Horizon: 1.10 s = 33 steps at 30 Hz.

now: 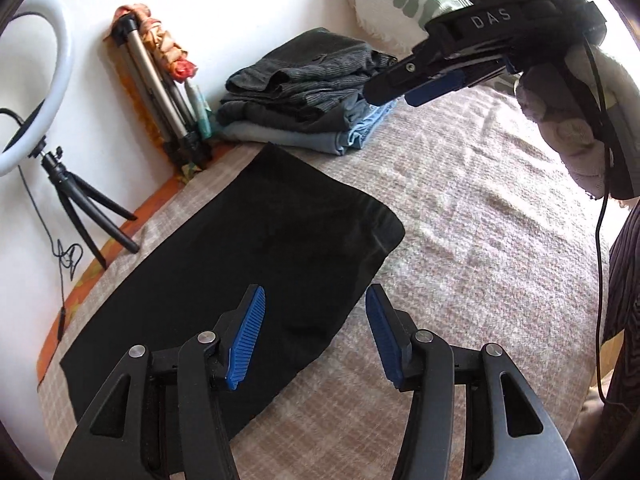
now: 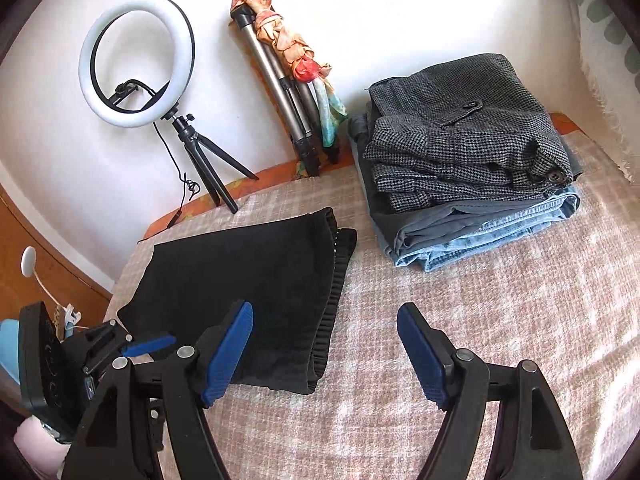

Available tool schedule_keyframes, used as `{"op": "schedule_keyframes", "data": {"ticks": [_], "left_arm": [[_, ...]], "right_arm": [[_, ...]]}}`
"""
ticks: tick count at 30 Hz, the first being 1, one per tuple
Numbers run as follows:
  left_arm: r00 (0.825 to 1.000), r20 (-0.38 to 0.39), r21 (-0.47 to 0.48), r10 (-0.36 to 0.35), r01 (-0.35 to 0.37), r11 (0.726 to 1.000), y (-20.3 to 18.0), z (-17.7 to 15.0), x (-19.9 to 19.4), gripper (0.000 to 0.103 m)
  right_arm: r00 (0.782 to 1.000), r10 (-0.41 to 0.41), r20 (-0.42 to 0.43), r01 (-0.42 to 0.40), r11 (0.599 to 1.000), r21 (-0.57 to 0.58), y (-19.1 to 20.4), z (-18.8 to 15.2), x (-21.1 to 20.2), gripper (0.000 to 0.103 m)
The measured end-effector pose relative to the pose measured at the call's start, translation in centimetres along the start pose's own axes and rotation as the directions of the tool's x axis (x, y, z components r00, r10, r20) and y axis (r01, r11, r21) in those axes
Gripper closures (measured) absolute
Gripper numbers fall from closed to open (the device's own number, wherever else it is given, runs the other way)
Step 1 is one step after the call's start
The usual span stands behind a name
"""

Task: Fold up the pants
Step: 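Close both grippers on the edge of the folded black pants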

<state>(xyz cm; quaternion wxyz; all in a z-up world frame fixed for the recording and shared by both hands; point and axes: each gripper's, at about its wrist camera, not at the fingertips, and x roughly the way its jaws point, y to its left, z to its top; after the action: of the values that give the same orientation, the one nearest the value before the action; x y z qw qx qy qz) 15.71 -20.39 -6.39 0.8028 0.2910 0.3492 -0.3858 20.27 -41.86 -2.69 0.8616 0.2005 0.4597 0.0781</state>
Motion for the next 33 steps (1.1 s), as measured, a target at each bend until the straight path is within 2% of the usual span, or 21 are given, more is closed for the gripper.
{"op": "schedule_keyframes", "data": {"ticks": [7, 9, 12, 16, 17, 18, 21, 23, 26, 30, 33], "left_arm": [[0.999, -0.049, 0.065, -0.005, 0.008, 0.998, -3.3, 2.6, 4.8, 0.05], [0.998, -0.067, 0.078, -0.006, 0.011, 0.997, -3.7, 2.9, 5.9, 0.044], [0.995, -0.095, 0.103, 0.019, -0.009, 0.995, -4.2, 3.1, 7.7, 0.043], [0.997, -0.078, 0.028, 0.009, -0.006, 1.0, -3.1, 3.4, 8.6, 0.044], [0.997, -0.071, -0.004, -0.008, 0.008, 1.0, -2.7, 3.4, 8.7, 0.047], [0.997, -0.067, -0.035, -0.031, 0.029, 0.999, -2.2, 3.4, 9.0, 0.059], [0.997, -0.036, -0.116, -0.07, 0.066, 0.991, -1.2, 3.4, 8.9, 0.077], [0.995, 0.002, -0.195, -0.1, 0.098, 0.976, -0.1, 3.3, 8.1, 0.083], [0.99, 0.066, -0.286, -0.123, 0.136, 0.949, 1.4, 2.9, 6.4, 0.085], [0.988, 0.109, -0.3, -0.109, 0.137, 0.944, 1.9, 2.8, 4.9, 0.086], [0.988, 0.12, -0.294, -0.101, 0.132, 0.947, 2.1, 2.9, 4.3, 0.086]], "right_arm": [[0.999, 0.039, 0.007, -0.04, 0.999, 0.023, -2.2, 0.5, -0.7, 0.026], [0.999, 0.047, 0.004, -0.047, 0.999, 0.028, -2.6, 0.5, -0.6, 0.026], [0.999, 0.054, -0.009, -0.053, 0.998, 0.038, -3.4, 0.6, -0.2, 0.026], [0.998, 0.065, -0.022, -0.064, 0.996, 0.055, -4.3, 0.6, 0.3, 0.026], [0.997, 0.067, -0.023, -0.066, 0.996, 0.053, -4.3, 0.6, 0.3, 0.026], [0.997, 0.071, -0.024, -0.07, 0.996, 0.047, -4.3, 0.6, 0.4, 0.026], [0.996, 0.089, -0.027, -0.087, 0.995, 0.049, -4.3, 0.7, 0.7, 0.026], [0.994, 0.103, -0.037, -0.1, 0.993, 0.059, -4.2, 0.9, 1.3, 0.026], [0.988, 0.14, -0.068, -0.133, 0.987, 0.092, -4.0, 1.2, 2.9, 0.026], [0.97, 0.207, -0.123, -0.192, 0.973, 0.128, -3.1, 2.1, 6.0, 0.026], [0.962, 0.23, -0.146, -0.204, 0.963, 0.174, -3.1, 2.8, 8.5, 0.026]]}}
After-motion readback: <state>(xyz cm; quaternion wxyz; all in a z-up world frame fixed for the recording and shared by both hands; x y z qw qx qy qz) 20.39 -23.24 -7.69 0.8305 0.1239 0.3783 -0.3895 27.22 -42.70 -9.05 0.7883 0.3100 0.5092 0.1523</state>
